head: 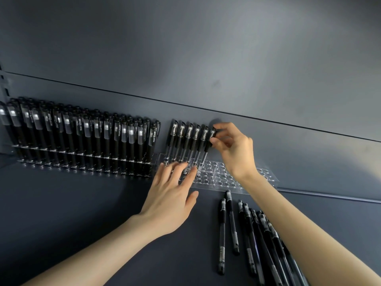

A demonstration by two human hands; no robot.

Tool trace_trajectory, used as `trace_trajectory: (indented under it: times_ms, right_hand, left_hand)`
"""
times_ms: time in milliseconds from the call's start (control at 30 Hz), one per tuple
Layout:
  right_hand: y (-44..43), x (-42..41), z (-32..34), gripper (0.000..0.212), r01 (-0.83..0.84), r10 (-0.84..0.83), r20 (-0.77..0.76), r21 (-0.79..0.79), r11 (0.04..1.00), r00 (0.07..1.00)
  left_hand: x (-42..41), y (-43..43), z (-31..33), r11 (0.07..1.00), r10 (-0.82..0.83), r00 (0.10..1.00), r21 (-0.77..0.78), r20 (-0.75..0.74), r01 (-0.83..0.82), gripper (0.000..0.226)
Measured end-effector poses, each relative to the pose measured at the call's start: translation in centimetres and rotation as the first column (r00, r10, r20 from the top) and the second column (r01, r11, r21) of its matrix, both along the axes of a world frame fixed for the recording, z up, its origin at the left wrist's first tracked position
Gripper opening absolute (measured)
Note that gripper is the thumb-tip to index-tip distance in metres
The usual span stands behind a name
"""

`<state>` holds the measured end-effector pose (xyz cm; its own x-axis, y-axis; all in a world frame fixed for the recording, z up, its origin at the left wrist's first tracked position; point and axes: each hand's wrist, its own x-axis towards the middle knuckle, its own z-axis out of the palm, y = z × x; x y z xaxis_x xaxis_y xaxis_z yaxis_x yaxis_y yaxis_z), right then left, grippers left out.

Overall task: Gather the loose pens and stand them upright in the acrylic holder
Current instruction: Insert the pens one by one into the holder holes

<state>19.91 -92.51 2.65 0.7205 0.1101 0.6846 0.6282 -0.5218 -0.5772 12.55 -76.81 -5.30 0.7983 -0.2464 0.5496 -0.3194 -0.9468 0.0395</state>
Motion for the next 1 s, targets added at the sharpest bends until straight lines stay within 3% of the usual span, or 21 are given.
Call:
trace_trajectory:
  times_ms: [433, 600, 667, 800, 1000]
  right_hand:
    - [-0.7, -0.9, -0.3, 0.028, 0.029, -0.029, 0.0, -0.034, 0.999, 1.0]
    - [-2.6, -2.9, -0.9, 0.011, 0.049, -0.05, -0.08, -0.014, 0.999, 0.996]
    - [-3.8, -4.0, -1.2, 0.007, 0.035, -0.038, -0.124, -0.023, 0.999, 0.992]
    - [-6.9, -6.2, -1.9, 0.007, -0.056, 0.013, -0.234, -0.178, 0.982, 0.972]
    - [-12.0, -8.5, -3.8, 0.031, -0.211, 0.03, -0.369, -0.46, 0.862, 0.929]
  left_hand:
    - [-0.7, -0.5, 1.0, 0.999, 0.035, 0.995, 0.019, -0.091, -0.033, 0.055]
    - [-2.4, -1.9, 2.0, 0.992, -0.063, 0.994, -0.119, -0.093, 0.052, 0.049]
    - [-3.4, -3.2, 2.3, 0.983, -0.116, 0.978, -0.16, -0.172, 0.089, 0.05]
    - [-5.3, -6.3, 2.1, 0.985, -0.122, 0.927, -0.16, -0.355, 0.068, 0.045]
    - [-6.6, -9.6, 2.2, 0.974, -0.018, 0.898, -0.208, -0.44, -0.083, 0.049]
